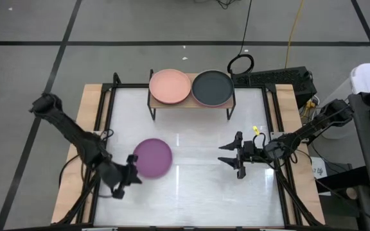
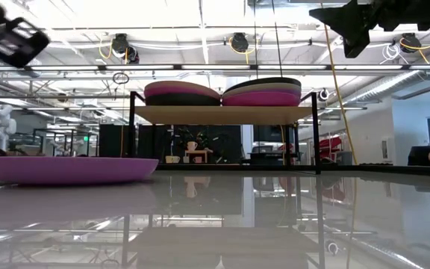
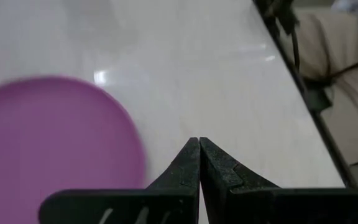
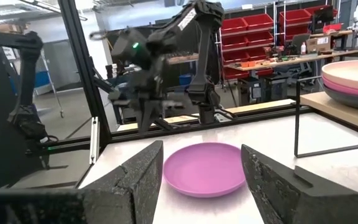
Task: Place and stack plates onto a shelf
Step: Stack the violet plate on top of the pink pink plate on the shelf
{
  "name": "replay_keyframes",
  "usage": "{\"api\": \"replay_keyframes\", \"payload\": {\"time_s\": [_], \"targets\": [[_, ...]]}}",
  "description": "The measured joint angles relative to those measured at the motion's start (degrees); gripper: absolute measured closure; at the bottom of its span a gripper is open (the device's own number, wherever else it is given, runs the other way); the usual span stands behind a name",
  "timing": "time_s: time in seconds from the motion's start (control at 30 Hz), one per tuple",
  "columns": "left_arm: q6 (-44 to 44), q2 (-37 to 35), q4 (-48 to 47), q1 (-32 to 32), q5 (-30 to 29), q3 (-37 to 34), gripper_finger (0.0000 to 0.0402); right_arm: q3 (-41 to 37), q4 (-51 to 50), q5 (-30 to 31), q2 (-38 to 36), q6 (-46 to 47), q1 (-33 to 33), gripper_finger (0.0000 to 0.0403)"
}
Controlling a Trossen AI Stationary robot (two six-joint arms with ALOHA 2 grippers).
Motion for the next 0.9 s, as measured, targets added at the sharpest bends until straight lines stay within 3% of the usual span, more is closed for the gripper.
{"api": "replay_keyframes", "payload": {"time_s": [0.23,0.6,0.9], "targets": [[-5.4,8.4,4.8,-3.6,0.3,0.0,0.0380,0.0,0.0,0.0,0.0,0.5,0.0,0.0206],[-3.4,13.2,1.9,1.5,-0.6,0.0,0.0265,0.0,-1.1,-0.1,1.9,3.6,0.0,0.0206],[-1.7,18.7,-1.3,4.6,-1.7,0.0,0.0239,0.0,-0.4,-0.1,5.5,6.2,0.0,0.0206]]}}
